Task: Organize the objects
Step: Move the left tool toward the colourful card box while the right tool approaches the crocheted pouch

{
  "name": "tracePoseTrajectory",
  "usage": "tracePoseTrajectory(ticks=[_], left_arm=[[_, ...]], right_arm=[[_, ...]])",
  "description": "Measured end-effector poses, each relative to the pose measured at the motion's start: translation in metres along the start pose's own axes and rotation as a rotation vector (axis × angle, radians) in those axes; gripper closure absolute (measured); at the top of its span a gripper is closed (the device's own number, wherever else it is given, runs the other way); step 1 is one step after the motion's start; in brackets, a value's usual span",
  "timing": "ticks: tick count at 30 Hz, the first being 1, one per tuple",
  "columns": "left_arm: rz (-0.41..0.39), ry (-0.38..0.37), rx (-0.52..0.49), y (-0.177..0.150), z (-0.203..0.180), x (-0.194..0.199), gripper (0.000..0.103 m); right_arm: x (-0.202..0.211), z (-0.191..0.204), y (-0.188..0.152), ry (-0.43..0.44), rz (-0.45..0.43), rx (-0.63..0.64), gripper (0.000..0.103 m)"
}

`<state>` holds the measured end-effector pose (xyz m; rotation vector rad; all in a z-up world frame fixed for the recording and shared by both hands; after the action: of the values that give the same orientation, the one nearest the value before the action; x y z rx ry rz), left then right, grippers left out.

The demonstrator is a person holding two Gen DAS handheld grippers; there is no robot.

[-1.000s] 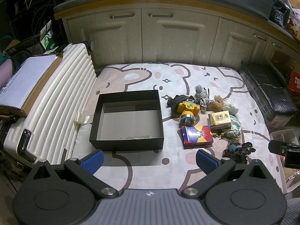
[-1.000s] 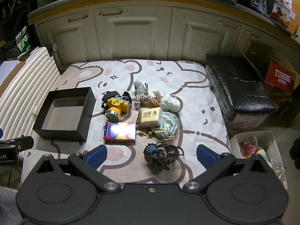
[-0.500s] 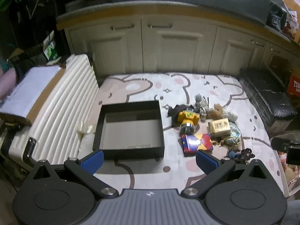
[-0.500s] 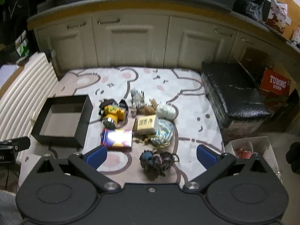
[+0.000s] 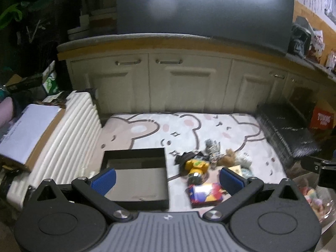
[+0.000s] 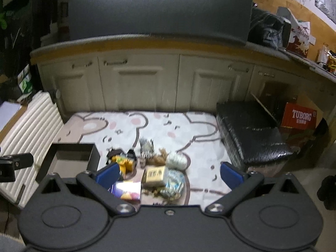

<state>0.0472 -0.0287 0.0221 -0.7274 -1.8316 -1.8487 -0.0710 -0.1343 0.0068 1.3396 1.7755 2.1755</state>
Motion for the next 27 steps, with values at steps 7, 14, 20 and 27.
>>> tracePoseTrajectory(ticks=[7, 14, 20, 27], left_arm=[[-0.003, -0.035, -0.032, 0.02, -0.02, -0.031, 0.0], [0.048, -0.029, -0.106, 0.02, -0.048, -0.08, 0.0], [0.124, -0.045, -0.112, 0.013, -0.066, -0.127, 0.0], [0.223, -0.073, -0.147, -0.006, -0.086, -0.185, 0.0]], right_arm=[[-0.026, -0.02, 0.013, 0.03, -0.016, -0.063, 0.0], [-0.072, -0.039, -0.005, -0.01, 0.035, -0.094, 0.0], [-0.11, -0.054, -0.03, -0.009, 0.08, -0.137, 0.0], [-0.14, -0.067, -0.065, -0.023, 0.035, -0.158, 0.0]])
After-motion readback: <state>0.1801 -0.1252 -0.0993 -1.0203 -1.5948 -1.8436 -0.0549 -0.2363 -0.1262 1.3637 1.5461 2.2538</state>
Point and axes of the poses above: each gripper's, at about its wrist camera, not at the fingertips, and x roughly against the way its jaws point, z to its left, y to its top, the point moved 5 cm from there along -x, roughly the way its jaws point, and after that the axes turned 2 degrees about -z, right-handed, at the moved point
